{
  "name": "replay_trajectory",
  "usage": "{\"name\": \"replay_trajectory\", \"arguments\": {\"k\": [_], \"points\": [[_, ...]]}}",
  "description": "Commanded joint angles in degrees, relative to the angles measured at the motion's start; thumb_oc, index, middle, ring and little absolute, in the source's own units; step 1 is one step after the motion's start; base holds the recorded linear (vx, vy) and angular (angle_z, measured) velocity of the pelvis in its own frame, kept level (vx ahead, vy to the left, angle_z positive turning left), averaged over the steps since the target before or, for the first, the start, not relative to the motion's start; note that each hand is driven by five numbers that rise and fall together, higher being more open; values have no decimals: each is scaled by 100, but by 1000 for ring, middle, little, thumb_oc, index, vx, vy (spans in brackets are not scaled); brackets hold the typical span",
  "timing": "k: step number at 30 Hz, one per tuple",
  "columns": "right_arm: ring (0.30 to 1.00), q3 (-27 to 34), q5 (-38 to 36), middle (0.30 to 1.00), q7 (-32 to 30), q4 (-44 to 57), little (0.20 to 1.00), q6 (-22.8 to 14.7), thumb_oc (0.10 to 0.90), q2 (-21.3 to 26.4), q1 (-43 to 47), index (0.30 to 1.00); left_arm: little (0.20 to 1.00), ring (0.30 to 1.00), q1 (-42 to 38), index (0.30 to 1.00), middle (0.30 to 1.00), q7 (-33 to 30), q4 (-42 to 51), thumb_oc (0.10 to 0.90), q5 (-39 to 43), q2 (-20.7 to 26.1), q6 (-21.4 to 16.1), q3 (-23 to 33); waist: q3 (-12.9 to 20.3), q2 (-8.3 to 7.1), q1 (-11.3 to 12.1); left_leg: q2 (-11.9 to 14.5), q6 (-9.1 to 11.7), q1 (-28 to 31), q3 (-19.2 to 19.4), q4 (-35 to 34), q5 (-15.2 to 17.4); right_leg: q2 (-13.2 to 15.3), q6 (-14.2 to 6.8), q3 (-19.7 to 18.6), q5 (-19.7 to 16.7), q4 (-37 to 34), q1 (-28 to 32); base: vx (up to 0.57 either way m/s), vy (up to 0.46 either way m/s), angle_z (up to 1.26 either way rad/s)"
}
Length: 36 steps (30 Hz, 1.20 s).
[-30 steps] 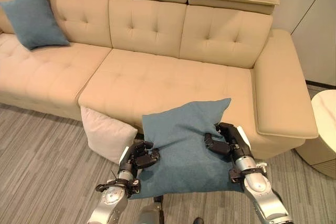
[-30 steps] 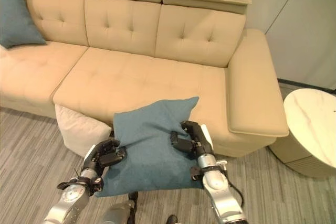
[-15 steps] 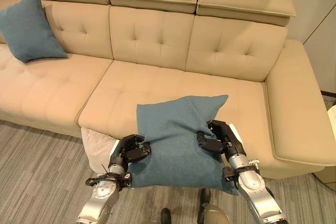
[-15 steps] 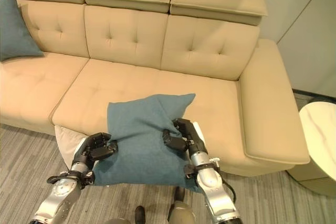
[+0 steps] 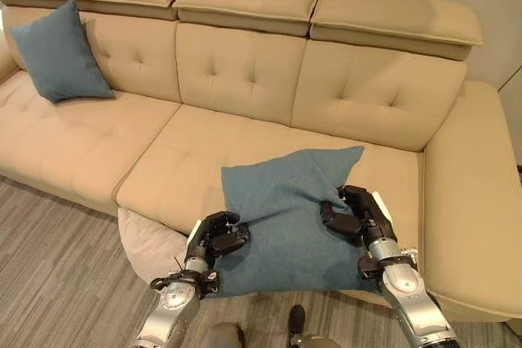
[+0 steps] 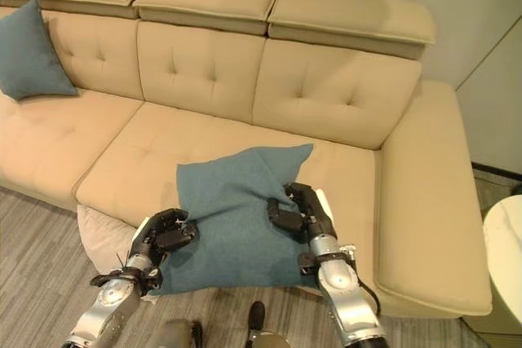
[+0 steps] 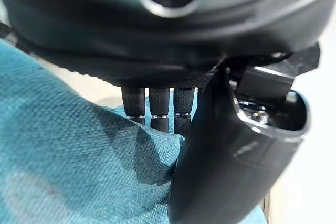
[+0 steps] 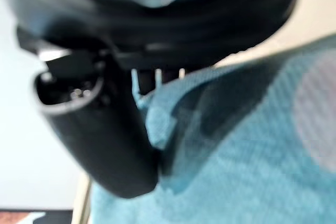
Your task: Pick up all the scattered cushions and arrange them neatly on the sofa.
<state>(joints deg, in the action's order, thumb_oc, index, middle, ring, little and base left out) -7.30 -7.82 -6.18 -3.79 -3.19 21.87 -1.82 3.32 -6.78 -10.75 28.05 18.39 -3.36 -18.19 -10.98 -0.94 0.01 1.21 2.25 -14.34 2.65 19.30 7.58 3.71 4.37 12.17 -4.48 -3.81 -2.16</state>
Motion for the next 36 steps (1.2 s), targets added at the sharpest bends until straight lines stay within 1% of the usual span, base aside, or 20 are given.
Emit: {"name": "replay_trajectory", "arguments": {"k": [1,2,3,5,8,10,11,12,13,15,16,17,18,19,20,21,24,25,30,36], "points": [[300,-83,-119,300,-63,595,300,-823,400,-29,475,300,300,300,-699,300,300,251,964,400,161,-52,-865,159,430,72,302,-161,62,-47,-198,-1396,-887,-168,-783,-21,1024,215,601,272,28,5],[300,-85,-102,300,-96,577,300,-826,400,-38,507,300,300,300,-691,300,300,242,975,400,149,-46,-854,156,411,78,359,-214,88,-148,-264,-1501,-970,-218,-770,-64,1066,220,674,268,46,-9],[300,-90,-102,300,-77,586,300,-824,400,-51,533,300,300,300,-657,300,300,261,976,400,169,-33,-845,161,444,111,400,-223,60,-37,-361,-1757,-1039,-268,-774,-117,1107,239,717,301,90,-19],[300,-94,-72,300,-62,608,300,-853,400,-88,580,300,300,300,-623,300,300,245,980,400,173,-26,-822,172,488,114,426,-241,31,56,-466,-1755,-1090,-289,-782,-139,1161,274,776,288,123,-47],[300,-95,-3,300,-58,635,300,-852,400,-159,649,300,300,300,-537,300,300,243,996,400,164,76,-819,209,641,94,531,-275,-115,343,-490,-1733,-964,-106,-883,-147,1283,735,764,220,135,-56],[300,-118,119,300,-67,633,300,-829,400,-202,764,300,300,300,-509,300,300,226,1026,400,159,150,-817,285,642,97,652,-254,-245,577,-350,-1712,-801,149,-1084,-68,1212,1520,509,197,184,-50],[300,-130,164,300,-45,691,300,-810,400,-204,821,300,300,300,-497,300,300,210,1068,400,183,195,-824,323,565,116,632,-259,-341,744,-289,-1688,-703,324,-1242,-39,987,2158,229,135,185,-54],[300,-162,178,300,-30,721,300,-799,400,-202,872,300,300,300,-520,300,300,174,1084,400,194,217,-845,332,497,163,592,-243,-416,778,-249,-1646,-684,381,-1365,-64,713,2691,-72,59,170,-69],[300,-180,193,300,-38,742,300,-791,400,-212,923,300,300,300,-560,300,300,151,1077,400,197,245,-865,331,393,233,532,-214,-477,820,-242,-1619,-656,421,-1437,-94,577,3198,-380,6,141,-42],[300,-176,220,300,-48,798,300,-808,400,-250,959,300,300,300,-592,300,300,85,1064,400,174,263,-903,378,306,326,492,-198,-534,908,-222,-1607,-540,635,-1445,28,580,3447,-631,39,75,11],[300,-158,212,300,-39,802,300,-801,400,-287,958,300,300,300,-569,300,300,54,1081,400,178,251,-929,480,299,386,535,-135,-490,1022,-182,-1686,-446,1047,-1367,350,644,2903,-699,83,2,25],[300,-160,212,300,-39,803,300,-801,400,-287,957,300,300,300,-567,300,300,54,1082,400,178,251,-929,481,290,391,523,-131,-486,1042,-193,-1693,-440,1041,-1366,367,649,2886,-667,100,-53,10],[300,-152,206,300,-25,782,300,-786,400,-281,944,300,300,300,-529,300,300,89,1109,400,199,248,-942,510,297,418,550,-93,-440,1070,-178,-1749,-431,1182,-1310,548,665,2464,-612,62,-85,-5],[300,-148,195,300,-12,772,300,-785,400,-277,931,300,300,300,-503,300,300,125,1125,400,200,243,-939,514,296,398,560,-84,-402,1092,-179,-1794,-423,1192,-1283,553,659,2020,-554,91,-137,-16],[300,-131,196,300,-17,762,300,-782,400,-259,924,300,300,300,-493,300,300,160,1129,400,186,250,-950,501,295,344,557,-117,-362,1115,-185,-1831,-419,1145,-1304,466,629,1547,-407,140,-184,-8],[300,-111,224,300,-26,749,300,-771,400,-273,896,300,300,300,-446,300,300,190,1121,400,149,219,-965,517,422,227,592,-164,-307,1117,-116,-1898,-417,1044,-1354,480,588,1057,-181,114,-136,6],[300,-129,243,300,-71,731,300,-784,400,-224,906,300,300,300,-502,300,300,165,1130,400,135,203,-962,484,507,209,605,-103,-211,1043,-95,-1979,-498,927,-1368,605,480,742,-66,79,-146,2],[300,-130,248,300,-96,730,300,-777,400,-205,887,300,300,300,-611,300,300,124,1106,400,82,178,-957,429,560,225,564,-44,-137,1031,-139,-2092,-573,798,-1313,598,494,520,20,108,-214,3],[300,-114,442,300,-258,718,300,-789,400,-117,722,300,300,300,-899,300,300,-54,1100,400,-9,51,-998,323,593,346,410,98,53,1083,-204,-2386,-754,562,-1229,732,494,44,235,68,-122,8],[300,-46,710,300,-542,571,300,-804,400,11,696,300,300,300,-1345,300,300,-277,1023,400,-202,-59,-1100,162,514,490,218,199,177,846,-208,-2430,-859,424,-1192,705,557,-119,49,-8,-55,-2]]}}
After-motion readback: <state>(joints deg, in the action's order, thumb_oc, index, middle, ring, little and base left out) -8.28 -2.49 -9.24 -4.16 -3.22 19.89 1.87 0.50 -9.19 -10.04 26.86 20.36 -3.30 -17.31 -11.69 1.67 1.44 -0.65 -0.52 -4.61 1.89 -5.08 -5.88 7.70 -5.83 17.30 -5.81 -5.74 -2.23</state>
